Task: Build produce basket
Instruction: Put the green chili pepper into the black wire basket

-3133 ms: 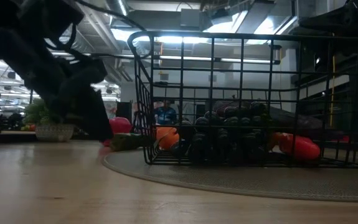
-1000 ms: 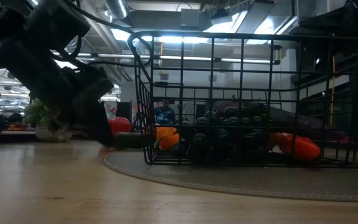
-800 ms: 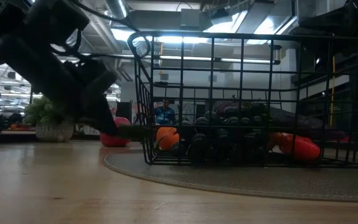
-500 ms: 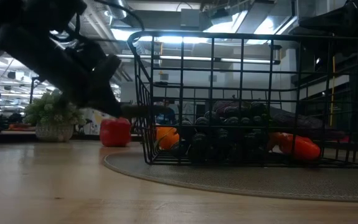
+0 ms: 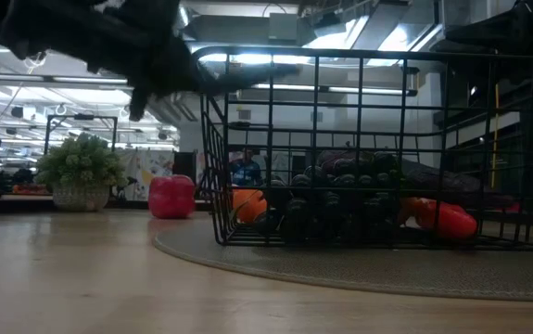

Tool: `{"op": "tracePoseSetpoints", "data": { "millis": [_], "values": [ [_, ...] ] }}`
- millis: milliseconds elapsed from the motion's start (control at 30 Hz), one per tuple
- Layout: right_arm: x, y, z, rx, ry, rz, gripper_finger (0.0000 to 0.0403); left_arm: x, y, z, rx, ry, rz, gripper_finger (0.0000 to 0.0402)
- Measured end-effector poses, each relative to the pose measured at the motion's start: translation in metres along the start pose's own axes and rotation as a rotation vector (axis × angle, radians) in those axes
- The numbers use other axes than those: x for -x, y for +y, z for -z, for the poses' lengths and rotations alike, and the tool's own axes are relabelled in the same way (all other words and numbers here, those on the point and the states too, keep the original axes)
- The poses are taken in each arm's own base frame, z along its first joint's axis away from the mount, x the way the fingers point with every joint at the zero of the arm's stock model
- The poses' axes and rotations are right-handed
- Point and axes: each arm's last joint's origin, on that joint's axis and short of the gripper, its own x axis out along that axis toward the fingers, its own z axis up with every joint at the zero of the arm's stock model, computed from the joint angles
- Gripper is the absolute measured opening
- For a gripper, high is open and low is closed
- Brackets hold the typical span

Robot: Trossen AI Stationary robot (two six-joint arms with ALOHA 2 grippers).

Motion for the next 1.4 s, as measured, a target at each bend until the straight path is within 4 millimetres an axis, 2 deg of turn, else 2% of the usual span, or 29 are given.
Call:
{"op": "tracePoseSetpoints", "data": {
  "millis": [100, 300, 500, 667, 833, 1033, 1167, 1400],
  "values": [
    [0.000, 0.000, 0.000, 0.000, 0.000, 0.000, 0.0131, 0.000, -0.005, -0.004, 0.008, -0.009, 0.099, 0.0000],
    [0.000, 0.000, 0.000, 0.000, 0.000, 0.000, 0.0131, 0.002, -0.012, -0.008, -0.002, -0.021, 0.186, 0.0000],
    [0.000, 0.000, 0.000, 0.000, 0.000, 0.000, 0.0131, -0.004, -0.034, -0.027, -0.045, -0.034, 0.338, 0.0000],
    [0.000, 0.000, 0.000, 0.000, 0.000, 0.000, 0.0131, -0.011, -0.045, -0.034, -0.138, 0.009, 0.338, 0.0000],
    [0.000, 0.000, 0.000, 0.000, 0.000, 0.000, 0.0131, -0.013, -0.046, -0.030, -0.154, 0.097, 0.309, 0.0000],
    [0.000, 0.000, 0.000, 0.000, 0.000, 0.000, 0.0131, -0.013, -0.046, -0.029, -0.152, 0.106, 0.312, 0.0000],
    [0.000, 0.000, 0.000, 0.000, 0.000, 0.000, 0.0131, -0.013, -0.048, -0.026, -0.157, 0.137, 0.377, 0.0000],
    [0.000, 0.000, 0.000, 0.001, 0.000, 0.000, 0.0131, -0.025, -0.057, -0.016, -0.148, 0.122, 0.387, 0.0000]
  ]
}}
